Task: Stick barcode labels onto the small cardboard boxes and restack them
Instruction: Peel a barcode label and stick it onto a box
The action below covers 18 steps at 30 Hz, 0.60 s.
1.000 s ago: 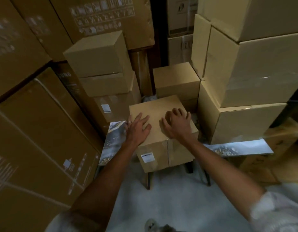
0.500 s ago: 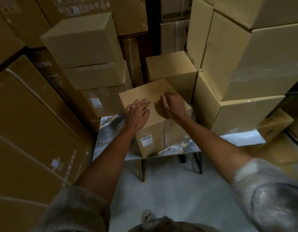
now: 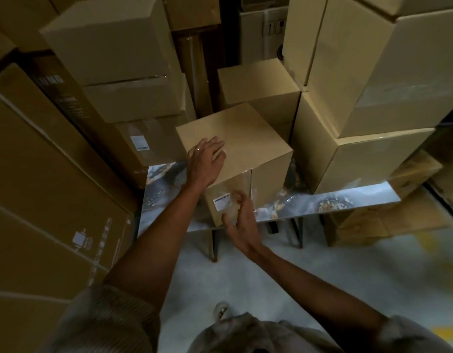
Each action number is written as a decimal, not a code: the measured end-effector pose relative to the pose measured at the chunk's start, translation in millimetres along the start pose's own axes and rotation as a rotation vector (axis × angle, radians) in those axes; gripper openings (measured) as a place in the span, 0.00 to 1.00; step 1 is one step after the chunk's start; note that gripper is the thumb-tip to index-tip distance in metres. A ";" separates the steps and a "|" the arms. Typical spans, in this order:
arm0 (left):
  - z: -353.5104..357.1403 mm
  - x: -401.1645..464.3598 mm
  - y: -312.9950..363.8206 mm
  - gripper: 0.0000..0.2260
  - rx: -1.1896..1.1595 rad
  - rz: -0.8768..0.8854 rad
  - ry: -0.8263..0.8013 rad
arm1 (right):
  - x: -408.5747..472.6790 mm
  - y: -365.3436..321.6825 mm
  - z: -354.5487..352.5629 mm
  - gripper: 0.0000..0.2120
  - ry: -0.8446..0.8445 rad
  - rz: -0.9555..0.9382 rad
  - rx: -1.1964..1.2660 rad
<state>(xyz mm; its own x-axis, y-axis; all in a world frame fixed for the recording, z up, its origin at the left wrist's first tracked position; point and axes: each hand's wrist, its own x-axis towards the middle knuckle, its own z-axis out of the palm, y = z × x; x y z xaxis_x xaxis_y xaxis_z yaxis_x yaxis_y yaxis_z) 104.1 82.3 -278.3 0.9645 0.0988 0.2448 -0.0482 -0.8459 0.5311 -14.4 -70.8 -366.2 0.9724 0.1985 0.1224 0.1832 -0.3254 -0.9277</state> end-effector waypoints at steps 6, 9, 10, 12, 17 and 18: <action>-2.6 -1.2 2.6 0.23 -0.041 -0.028 0.021 | -0.8 -19.8 22.8 0.42 0.004 0.170 0.096; -0.5 -0.5 -1.0 0.22 -0.106 -0.046 0.034 | -2.6 -18.4 22.1 0.36 0.011 0.177 0.097; 0.8 -0.6 -2.4 0.22 -0.156 -0.057 0.052 | -0.7 -15.1 18.8 0.32 0.050 0.179 0.088; 0.7 -4.8 -0.7 0.24 -0.283 -0.080 0.102 | 8.7 -9.4 6.9 0.28 0.165 0.219 0.078; 8.0 -35.5 -5.3 0.20 -0.310 -0.075 0.142 | 52.4 -3.6 -46.5 0.35 0.477 0.388 0.247; 9.8 -40.7 -6.5 0.19 -0.334 -0.064 0.154 | 61.4 -4.8 -58.8 0.37 0.521 0.390 0.280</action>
<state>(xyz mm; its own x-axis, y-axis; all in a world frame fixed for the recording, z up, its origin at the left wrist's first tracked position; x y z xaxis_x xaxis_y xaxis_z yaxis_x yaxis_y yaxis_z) 67.7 78.6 -299.7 0.9191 0.2448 0.3086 -0.0962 -0.6203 0.7785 52.9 -111.5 -333.5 0.9147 -0.3755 -0.1491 -0.1683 -0.0189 -0.9856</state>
